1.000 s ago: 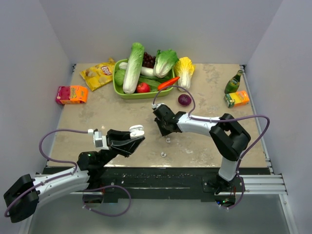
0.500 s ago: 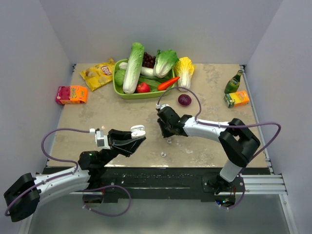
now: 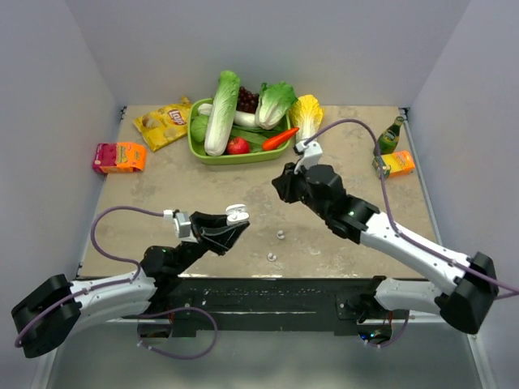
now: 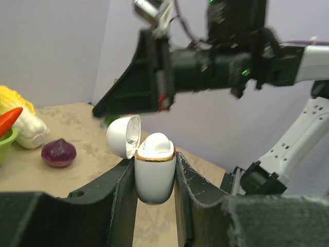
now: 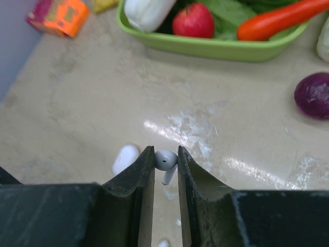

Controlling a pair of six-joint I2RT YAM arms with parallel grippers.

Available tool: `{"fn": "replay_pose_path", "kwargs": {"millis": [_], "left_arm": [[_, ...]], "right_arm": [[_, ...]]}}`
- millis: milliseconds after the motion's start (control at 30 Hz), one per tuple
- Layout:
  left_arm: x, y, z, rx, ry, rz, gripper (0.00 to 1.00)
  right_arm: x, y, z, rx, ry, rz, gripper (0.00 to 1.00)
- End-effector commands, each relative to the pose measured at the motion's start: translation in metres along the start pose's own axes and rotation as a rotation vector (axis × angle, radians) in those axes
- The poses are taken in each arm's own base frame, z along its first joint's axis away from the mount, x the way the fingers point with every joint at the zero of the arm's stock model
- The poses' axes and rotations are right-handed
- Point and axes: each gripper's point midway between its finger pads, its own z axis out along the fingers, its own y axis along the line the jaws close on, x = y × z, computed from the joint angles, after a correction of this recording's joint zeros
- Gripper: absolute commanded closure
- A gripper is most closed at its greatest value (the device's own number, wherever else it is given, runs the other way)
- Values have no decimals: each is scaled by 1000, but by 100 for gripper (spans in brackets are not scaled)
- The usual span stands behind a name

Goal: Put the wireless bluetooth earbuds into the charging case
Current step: Pick up the earbud from the center of the board, then place the earbud in the charging case.

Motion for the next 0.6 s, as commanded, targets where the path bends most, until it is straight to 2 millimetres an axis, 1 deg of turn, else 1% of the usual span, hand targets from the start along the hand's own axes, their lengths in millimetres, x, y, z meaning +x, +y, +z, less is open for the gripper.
{"fn": "replay_pose_path", "kwargs": {"millis": [0, 33, 67, 100, 133, 167, 200, 233, 300, 333, 367, 400, 433, 500, 533, 567], "left_arm": [[-49, -6, -10, 29, -246, 83, 100], [-47, -6, -8, 32, -240, 83, 100], [-59, -11, 3, 49, -273, 88, 100], [-60, -12, 8, 54, -275, 93, 100], [-56, -11, 13, 56, -260, 98, 100], [-63, -13, 21, 64, -279, 113, 100], [-63, -13, 25, 66, -280, 123, 100], [-63, -14, 29, 73, -284, 132, 100], [-69, -17, 38, 90, -308, 159, 100], [-68, -19, 42, 101, -306, 169, 100], [-73, -22, 48, 114, -323, 190, 100], [-74, -23, 51, 121, -324, 199, 100], [-73, -24, 54, 132, -323, 209, 100], [-79, -28, 61, 147, -340, 234, 100], [-78, -28, 64, 150, -336, 238, 100], [-83, -30, 68, 155, -351, 250, 100]], "right_arm": [[-71, 16, -42, -98, -261, 50, 100], [-74, 20, -49, -128, -279, 46, 100], [-79, 23, -55, -150, -300, 39, 100], [-93, 28, -70, -191, -358, 45, 100], [-93, 30, -74, -212, -370, 42, 100], [-96, 35, -80, -248, -386, 36, 100], [-105, 38, -91, -278, -425, 39, 100], [-105, 40, -94, -294, -430, 34, 100], [-109, 46, -104, -334, -446, 16, 100], [-110, 48, -108, -350, -448, 5, 100], [-110, 50, -110, -362, -449, -12, 100], [-108, 54, -113, -390, -443, -26, 100], [-109, 55, -118, -403, -450, -34, 100], [-109, 57, -123, -420, -454, -45, 100], [-108, 57, -125, -425, -458, -47, 100], [-108, 56, -127, -426, -463, -51, 100]]}}
